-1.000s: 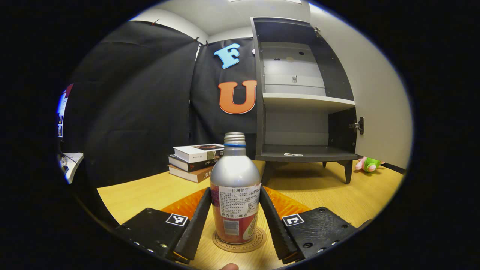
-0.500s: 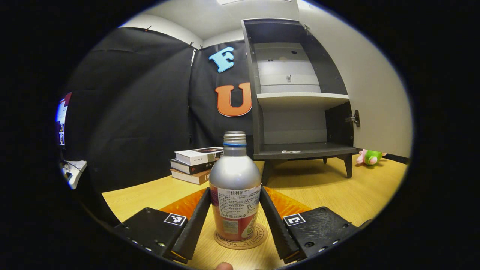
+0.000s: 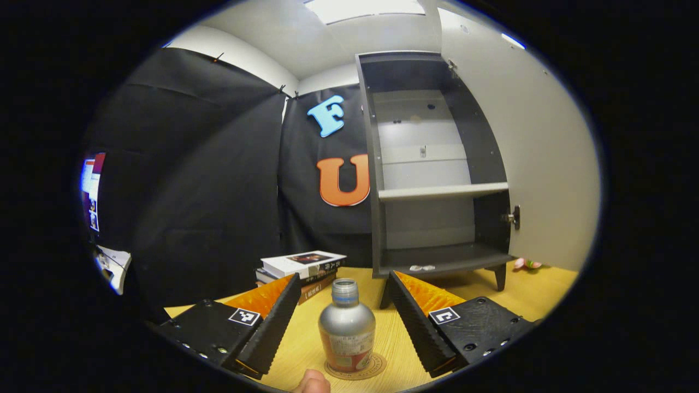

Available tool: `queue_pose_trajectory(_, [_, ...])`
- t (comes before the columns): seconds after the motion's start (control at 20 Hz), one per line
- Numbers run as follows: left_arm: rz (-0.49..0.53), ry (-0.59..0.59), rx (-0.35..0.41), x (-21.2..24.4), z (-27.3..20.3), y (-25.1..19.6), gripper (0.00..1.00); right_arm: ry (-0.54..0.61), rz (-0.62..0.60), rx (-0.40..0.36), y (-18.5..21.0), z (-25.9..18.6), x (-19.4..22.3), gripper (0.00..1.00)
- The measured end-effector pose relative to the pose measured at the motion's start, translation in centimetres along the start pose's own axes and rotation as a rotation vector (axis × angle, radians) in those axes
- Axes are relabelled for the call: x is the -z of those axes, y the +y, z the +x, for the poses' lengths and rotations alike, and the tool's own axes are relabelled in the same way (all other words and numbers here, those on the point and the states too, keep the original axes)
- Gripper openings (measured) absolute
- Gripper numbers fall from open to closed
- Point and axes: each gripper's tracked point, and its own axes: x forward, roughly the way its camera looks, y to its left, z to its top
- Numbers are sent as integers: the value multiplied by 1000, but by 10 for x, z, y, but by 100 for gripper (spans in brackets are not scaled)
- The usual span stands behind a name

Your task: Open the cabinet door with the right hand, grasp the bottle in the cabinet with the left hand and place it on the coaster, then close the cabinet door with the right hand.

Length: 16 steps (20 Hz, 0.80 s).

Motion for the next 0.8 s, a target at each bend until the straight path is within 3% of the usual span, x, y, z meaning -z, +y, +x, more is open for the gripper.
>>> queue_pose_trajectory(0.35, [-75,47,117,-126,3,6,96,-2,6,-16,1,4,0,82])
queue_pose_trajectory(0.5, [-129,103,159,-150,-4,3,100,-22,5,-8,1,2,0,82])
queue_pose_trajectory(0.55, [-149,111,171,-157,-7,3,94,-33,18,-4,2,3,0,83])
queue_pose_trajectory(0.6, [-155,111,170,-163,-9,5,95,-42,35,0,2,2,1,82])
queue_pose_trajectory(0.8, [-115,92,154,-175,-12,13,95,-48,96,-16,6,4,5,80])
